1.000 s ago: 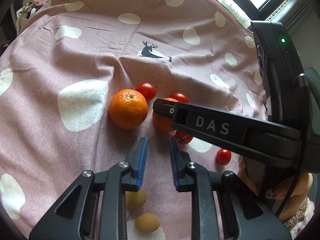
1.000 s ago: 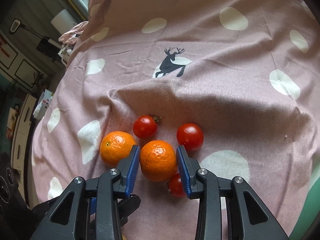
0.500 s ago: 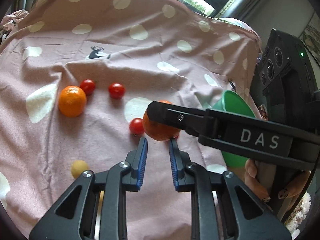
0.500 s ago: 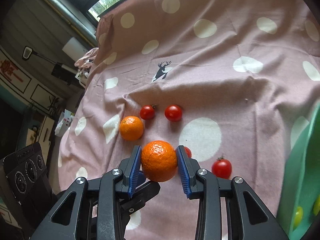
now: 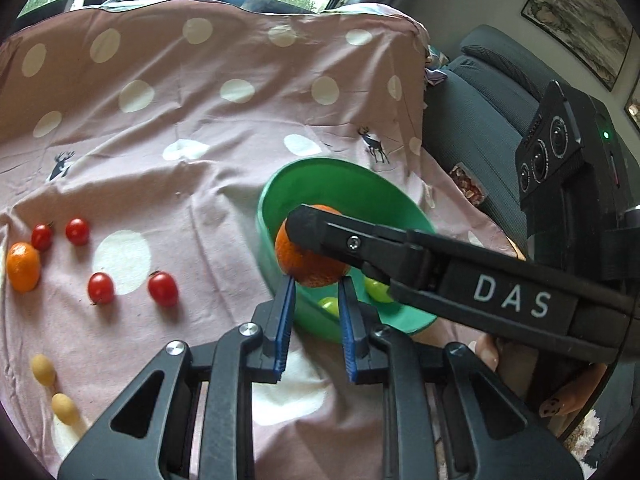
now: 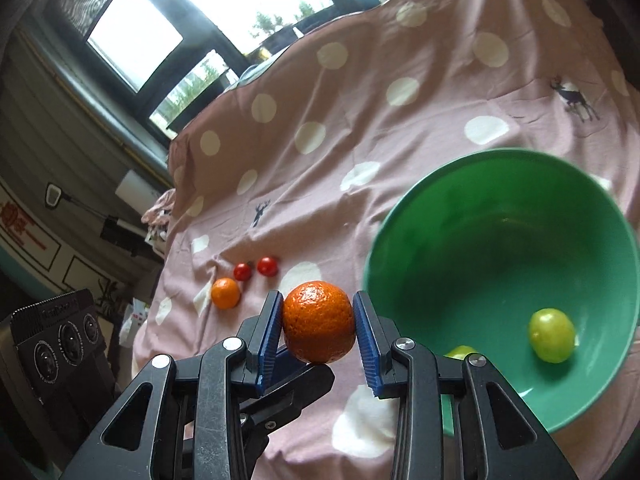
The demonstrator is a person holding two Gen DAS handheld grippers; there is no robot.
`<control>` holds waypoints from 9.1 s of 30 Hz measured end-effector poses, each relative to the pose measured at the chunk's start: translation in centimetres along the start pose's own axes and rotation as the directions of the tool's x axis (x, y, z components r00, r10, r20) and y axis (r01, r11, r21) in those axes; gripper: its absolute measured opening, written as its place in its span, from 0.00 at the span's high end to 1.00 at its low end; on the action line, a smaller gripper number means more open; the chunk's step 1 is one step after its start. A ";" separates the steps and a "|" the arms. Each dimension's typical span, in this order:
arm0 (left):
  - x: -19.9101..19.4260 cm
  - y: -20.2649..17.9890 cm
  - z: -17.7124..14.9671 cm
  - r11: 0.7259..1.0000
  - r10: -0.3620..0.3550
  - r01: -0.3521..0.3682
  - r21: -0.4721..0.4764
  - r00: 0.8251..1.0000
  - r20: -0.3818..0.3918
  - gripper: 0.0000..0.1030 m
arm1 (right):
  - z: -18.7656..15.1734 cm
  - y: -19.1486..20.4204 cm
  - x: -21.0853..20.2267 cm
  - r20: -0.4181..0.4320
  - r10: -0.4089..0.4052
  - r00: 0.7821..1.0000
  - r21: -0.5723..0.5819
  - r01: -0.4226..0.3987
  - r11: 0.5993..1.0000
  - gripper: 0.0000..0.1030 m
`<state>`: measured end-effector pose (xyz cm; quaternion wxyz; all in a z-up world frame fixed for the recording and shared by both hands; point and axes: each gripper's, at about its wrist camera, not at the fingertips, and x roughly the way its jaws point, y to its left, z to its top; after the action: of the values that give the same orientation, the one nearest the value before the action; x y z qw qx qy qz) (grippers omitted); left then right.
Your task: Organize fruits
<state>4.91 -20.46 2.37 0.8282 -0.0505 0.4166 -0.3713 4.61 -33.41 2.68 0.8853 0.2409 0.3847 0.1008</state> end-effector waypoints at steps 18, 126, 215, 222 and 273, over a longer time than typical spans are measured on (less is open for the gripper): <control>7.0 -3.6 1.7 0.999 -0.004 0.009 0.042 0.991 -0.136 0.80 | 0.8 -7.9 -0.9 -0.075 -0.169 0.983 0.163 0.180 0.970 0.63; -7.7 17.8 -4.0 0.905 0.247 -0.239 -0.353 0.969 -0.021 0.48 | -1.1 10.0 16.2 -0.299 0.116 0.947 0.039 -0.110 0.993 0.56; -11.7 18.6 -6.8 0.819 0.397 -0.340 -0.463 0.917 0.030 0.72 | -6.7 11.6 9.1 -0.262 0.067 0.963 -0.276 -0.141 0.951 0.67; -11.4 19.0 -6.9 0.834 0.354 -0.297 -0.465 0.934 0.039 0.75 | -10.8 13.6 14.4 -0.403 0.048 0.914 -0.298 -0.180 0.937 0.69; -6.5 12.0 -3.7 0.922 0.280 -0.257 -0.291 0.959 0.040 0.95 | -3.4 6.9 5.0 -0.165 -0.045 0.985 -0.193 0.013 0.981 0.73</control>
<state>6.58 -6.70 -0.48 0.8718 -0.1258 0.4343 -0.1885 5.58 -24.46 0.99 0.8700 0.1397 0.4503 0.1444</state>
